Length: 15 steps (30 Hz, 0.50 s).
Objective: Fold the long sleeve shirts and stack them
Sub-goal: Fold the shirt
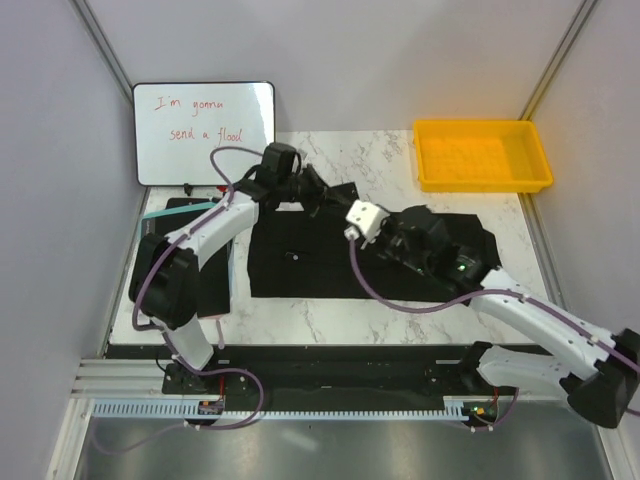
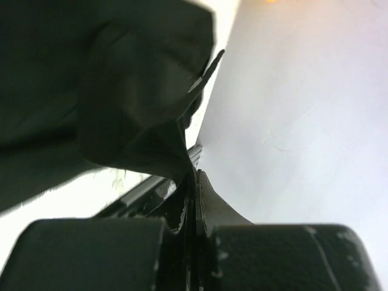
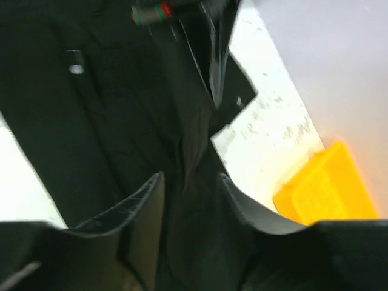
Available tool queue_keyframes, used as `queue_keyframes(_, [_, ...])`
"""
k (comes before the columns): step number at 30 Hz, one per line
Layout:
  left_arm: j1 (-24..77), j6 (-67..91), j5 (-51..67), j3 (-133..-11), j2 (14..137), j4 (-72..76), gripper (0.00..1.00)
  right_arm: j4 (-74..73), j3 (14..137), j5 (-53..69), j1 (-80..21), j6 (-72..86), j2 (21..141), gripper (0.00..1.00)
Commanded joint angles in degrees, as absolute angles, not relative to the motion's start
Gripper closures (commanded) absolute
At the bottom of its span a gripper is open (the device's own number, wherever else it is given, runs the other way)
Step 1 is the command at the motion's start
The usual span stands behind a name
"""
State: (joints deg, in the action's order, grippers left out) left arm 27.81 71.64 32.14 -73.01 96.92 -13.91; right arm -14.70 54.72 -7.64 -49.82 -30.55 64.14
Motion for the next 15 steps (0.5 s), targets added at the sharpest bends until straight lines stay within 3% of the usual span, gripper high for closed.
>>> queue_keyframes(1, [28.82, 58.73, 34.89, -91.11, 103.25, -7.47, 0.98, -20.91, 55.37, -1.42, -38.87, -26.63, 56.52, 0.50])
queue_keyframes(5, [31.28, 50.90, 36.30, -109.20, 112.30, -7.99, 0.98, -27.49, 55.37, 1.83, -28.34, -26.98, 53.09, 0.49])
queue_keyframes(7, [32.52, 46.95, 37.26, -111.61, 113.55, -8.70, 0.98, -29.08, 55.11, 4.72, -24.37, -27.16, 52.56, 0.48])
queue_keyframes(12, [32.70, 37.66, 45.17, -107.50, 112.69, -15.10, 0.98, -32.78, 56.42, 11.24, -12.50, -29.00, 53.17, 0.47])
queue_keyframes(15, [31.39, 29.92, 47.37, -98.73, 108.22, -17.84, 0.98, -34.36, 57.22, 15.46, -7.48, -30.40, 55.10, 0.46])
